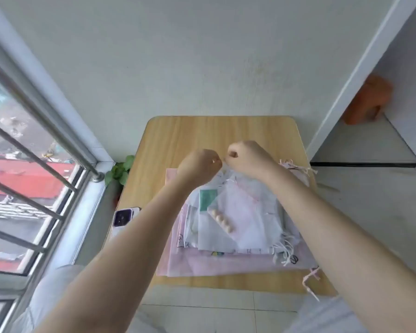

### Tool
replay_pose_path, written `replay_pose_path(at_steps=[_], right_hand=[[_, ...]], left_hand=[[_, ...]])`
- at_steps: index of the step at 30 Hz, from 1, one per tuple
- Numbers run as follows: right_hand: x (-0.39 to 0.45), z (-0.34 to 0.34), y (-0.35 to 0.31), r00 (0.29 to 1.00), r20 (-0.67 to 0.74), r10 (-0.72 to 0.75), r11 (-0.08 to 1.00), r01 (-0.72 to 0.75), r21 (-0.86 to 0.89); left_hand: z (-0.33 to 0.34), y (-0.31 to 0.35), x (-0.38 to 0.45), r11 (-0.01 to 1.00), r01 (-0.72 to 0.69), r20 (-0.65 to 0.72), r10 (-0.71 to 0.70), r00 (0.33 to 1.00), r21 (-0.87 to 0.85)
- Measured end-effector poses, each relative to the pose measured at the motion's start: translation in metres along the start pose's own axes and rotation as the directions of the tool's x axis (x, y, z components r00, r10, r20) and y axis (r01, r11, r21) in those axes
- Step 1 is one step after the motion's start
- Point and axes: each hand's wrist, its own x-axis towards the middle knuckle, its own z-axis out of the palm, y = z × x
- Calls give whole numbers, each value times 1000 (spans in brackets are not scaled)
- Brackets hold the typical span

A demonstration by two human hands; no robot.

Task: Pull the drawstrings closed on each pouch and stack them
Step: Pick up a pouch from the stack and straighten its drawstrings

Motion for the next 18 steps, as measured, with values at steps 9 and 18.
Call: replay_pose_path(at_steps=[9,18], right_hand=[[-71,-9,-5,962,204,184,933,-106,-343],[-93,-8,-4,961,139,239,908,-171,-382]], left_hand=[[5,11,-62,924,170,68,-157,985,-342],[25,5,-77,912,290,150,-256,955,-290]])
